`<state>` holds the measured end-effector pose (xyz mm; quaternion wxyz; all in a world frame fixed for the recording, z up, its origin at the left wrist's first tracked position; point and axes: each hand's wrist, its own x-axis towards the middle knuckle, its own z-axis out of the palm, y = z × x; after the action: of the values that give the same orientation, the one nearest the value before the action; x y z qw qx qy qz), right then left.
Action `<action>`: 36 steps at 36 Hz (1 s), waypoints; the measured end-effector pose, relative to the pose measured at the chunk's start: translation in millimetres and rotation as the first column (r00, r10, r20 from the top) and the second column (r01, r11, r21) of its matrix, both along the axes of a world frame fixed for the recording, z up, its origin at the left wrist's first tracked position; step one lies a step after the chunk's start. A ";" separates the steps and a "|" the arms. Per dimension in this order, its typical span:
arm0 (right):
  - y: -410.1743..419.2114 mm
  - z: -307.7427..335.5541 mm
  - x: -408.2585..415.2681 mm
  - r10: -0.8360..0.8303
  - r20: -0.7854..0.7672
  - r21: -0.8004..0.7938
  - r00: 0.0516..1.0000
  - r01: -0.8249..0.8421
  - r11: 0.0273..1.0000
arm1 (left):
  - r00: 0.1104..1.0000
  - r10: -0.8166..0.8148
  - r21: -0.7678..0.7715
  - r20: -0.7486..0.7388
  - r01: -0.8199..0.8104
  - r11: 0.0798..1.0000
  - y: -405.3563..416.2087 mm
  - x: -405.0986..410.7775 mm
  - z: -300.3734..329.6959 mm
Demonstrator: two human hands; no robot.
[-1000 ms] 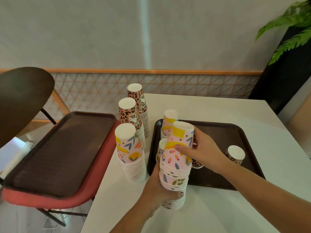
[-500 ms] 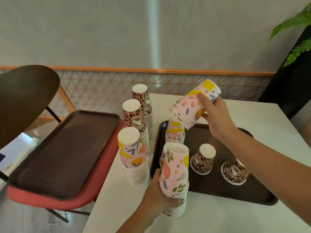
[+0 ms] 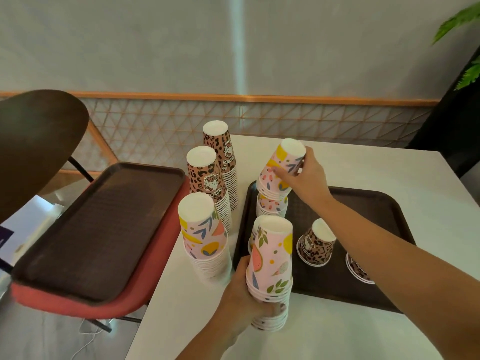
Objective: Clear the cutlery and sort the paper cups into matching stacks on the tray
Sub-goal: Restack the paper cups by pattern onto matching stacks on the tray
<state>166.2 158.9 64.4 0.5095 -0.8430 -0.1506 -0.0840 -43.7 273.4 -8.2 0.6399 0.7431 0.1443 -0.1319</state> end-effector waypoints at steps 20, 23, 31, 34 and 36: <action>-48.0 11.0 -139.8 0.333 -0.306 -0.004 0.892 -0.351 0.936 | 0.996 -0.013 -0.024 0.084 0.015 1.000 -17.8 -8.1 28.6; -48.3 11.4 -142.0 0.300 -0.302 -0.051 0.905 -0.330 0.943 | 0.998 -0.004 -0.029 0.068 0.006 1.000 -17.2 -8.8 26.6; -44.0 20.5 -142.4 0.215 -0.283 0.024 0.935 -0.217 0.976 | 0.998 0.003 -0.014 0.067 -0.002 1.000 -14.4 -10.2 28.0; -40.9 21.2 -138.8 0.190 -0.282 0.035 0.940 -0.188 0.982 | 0.998 0.004 -0.011 0.067 -0.004 1.000 -12.0 -12.4 22.9; -39.8 23.1 -133.2 0.153 -0.269 0.045 0.951 -0.147 0.988 | 0.999 0.009 -0.008 0.052 -0.009 1.000 -10.7 -13.2 20.3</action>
<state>33.0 119.2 87.5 0.5403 -0.8265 -0.1419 0.0696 -56.9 262.7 12.0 0.6471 0.7431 0.1305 -0.1102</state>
